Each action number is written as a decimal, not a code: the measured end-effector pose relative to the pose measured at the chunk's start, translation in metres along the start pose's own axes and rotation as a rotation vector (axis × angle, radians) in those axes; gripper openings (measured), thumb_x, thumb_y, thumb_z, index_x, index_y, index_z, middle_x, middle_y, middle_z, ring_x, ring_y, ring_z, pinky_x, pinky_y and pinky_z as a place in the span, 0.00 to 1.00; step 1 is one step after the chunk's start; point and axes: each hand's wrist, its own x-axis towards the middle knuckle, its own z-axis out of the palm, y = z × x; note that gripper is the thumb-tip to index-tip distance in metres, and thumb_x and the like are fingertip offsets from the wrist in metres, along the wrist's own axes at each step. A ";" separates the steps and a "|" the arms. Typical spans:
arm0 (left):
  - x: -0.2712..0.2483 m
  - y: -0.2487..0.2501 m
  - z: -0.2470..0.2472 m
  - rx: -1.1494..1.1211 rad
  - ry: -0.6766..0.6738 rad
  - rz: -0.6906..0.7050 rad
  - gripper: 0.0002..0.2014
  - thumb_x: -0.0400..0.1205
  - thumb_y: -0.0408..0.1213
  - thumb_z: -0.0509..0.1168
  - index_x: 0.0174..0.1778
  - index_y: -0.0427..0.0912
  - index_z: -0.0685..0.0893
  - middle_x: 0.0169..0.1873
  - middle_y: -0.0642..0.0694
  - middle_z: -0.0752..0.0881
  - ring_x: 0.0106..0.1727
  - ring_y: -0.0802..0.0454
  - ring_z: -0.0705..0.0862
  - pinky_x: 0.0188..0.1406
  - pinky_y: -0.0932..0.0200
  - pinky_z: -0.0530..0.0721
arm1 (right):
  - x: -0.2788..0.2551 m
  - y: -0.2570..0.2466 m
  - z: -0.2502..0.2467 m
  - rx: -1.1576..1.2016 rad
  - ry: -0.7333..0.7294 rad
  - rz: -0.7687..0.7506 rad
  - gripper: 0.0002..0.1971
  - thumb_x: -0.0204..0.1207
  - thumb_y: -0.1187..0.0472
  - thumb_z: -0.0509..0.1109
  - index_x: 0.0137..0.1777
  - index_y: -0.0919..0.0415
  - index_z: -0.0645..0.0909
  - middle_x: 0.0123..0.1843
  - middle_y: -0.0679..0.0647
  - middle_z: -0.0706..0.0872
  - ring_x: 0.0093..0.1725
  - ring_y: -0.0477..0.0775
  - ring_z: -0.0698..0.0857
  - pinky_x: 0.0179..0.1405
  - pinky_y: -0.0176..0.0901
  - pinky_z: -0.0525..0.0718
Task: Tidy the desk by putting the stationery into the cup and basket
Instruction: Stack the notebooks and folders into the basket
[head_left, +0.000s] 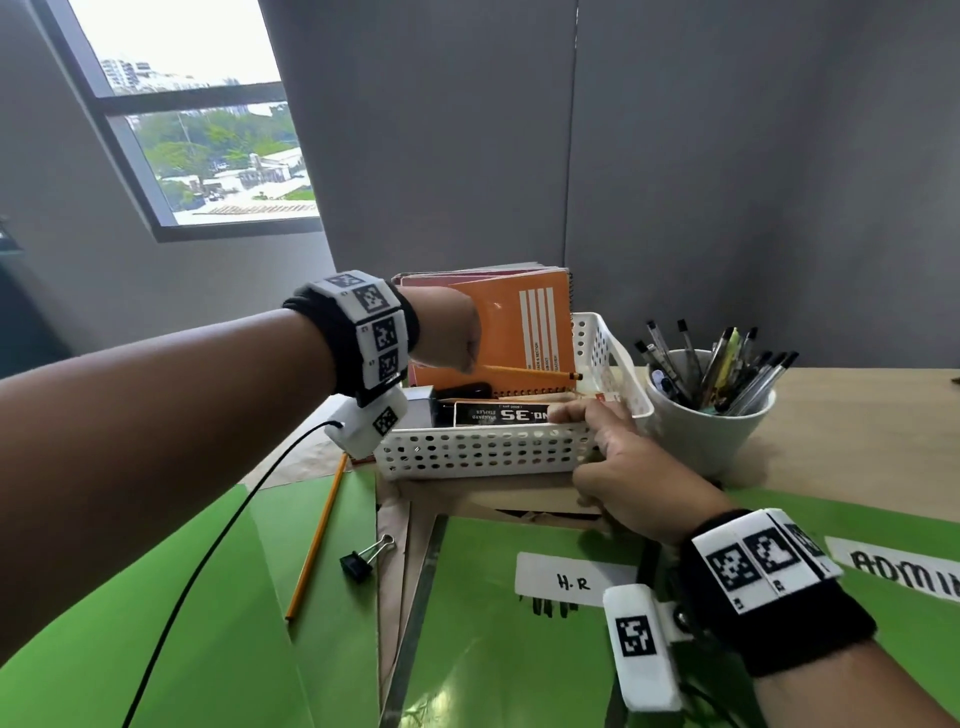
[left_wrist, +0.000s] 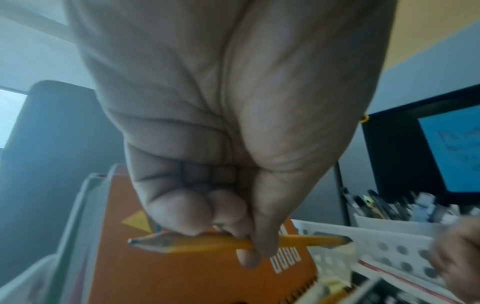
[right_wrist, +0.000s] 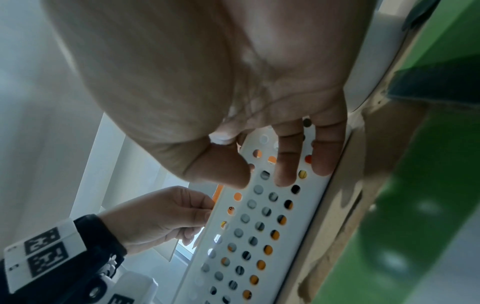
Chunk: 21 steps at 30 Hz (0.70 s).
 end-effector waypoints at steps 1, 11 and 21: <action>0.003 0.004 0.003 -0.007 -0.026 0.002 0.11 0.88 0.46 0.65 0.53 0.45 0.90 0.47 0.53 0.91 0.49 0.53 0.89 0.57 0.55 0.88 | 0.000 0.001 -0.001 0.025 -0.005 -0.005 0.32 0.70 0.74 0.66 0.65 0.38 0.75 0.65 0.45 0.71 0.53 0.55 0.80 0.28 0.27 0.81; -0.080 0.000 0.006 0.086 -0.135 -0.088 0.19 0.83 0.53 0.69 0.37 0.42 0.91 0.30 0.50 0.92 0.27 0.57 0.86 0.33 0.64 0.84 | 0.000 0.000 0.000 0.152 -0.030 -0.039 0.34 0.72 0.79 0.65 0.62 0.35 0.84 0.67 0.49 0.72 0.41 0.59 0.81 0.27 0.43 0.84; -0.127 -0.042 0.103 -0.374 -0.463 -0.423 0.17 0.84 0.45 0.73 0.39 0.32 0.87 0.26 0.43 0.91 0.20 0.52 0.85 0.25 0.60 0.87 | -0.003 -0.003 0.001 0.123 -0.007 -0.033 0.33 0.74 0.78 0.65 0.66 0.38 0.82 0.66 0.51 0.72 0.42 0.57 0.81 0.28 0.38 0.83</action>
